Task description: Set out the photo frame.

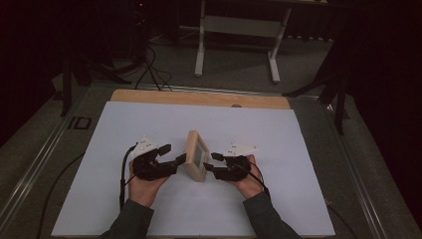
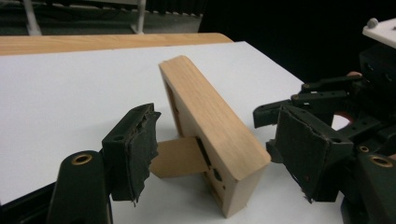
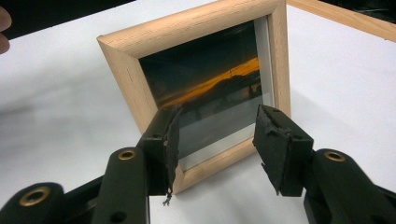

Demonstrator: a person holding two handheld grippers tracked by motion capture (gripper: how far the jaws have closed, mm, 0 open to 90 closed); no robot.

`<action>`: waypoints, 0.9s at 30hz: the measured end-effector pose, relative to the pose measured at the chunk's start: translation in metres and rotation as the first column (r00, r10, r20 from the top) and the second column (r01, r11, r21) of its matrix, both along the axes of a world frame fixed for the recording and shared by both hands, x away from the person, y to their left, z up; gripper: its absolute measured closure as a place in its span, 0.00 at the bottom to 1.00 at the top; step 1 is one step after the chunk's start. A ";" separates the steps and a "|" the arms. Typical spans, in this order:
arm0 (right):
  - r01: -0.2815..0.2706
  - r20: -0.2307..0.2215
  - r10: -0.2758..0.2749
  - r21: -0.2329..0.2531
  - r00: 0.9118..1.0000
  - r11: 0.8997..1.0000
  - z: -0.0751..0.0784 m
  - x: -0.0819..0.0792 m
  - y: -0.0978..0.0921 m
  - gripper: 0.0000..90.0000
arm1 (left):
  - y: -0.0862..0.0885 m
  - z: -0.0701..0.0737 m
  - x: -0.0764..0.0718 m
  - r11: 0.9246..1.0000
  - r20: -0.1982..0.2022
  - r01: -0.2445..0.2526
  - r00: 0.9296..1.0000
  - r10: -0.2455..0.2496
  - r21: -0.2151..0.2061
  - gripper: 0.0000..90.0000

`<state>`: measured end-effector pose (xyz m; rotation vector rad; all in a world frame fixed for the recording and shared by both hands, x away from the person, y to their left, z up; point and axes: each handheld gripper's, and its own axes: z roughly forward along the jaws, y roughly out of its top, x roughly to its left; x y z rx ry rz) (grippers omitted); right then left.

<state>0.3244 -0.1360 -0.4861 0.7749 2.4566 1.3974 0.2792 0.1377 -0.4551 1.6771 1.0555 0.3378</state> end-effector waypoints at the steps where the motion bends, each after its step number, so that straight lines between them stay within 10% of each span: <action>1: 0.000 -0.001 0.000 -0.001 1.000 1.000 0.000 0.000 0.000 0.55 | -0.002 0.000 0.000 1.000 -0.001 0.005 1.000 -0.005 0.004 0.33; 27: 0.021 0.014 -0.021 0.023 1.000 1.000 0.006 0.001 -0.007 0.54 | -0.030 -0.024 0.012 0.998 -0.086 0.022 0.996 -0.016 0.062 0.37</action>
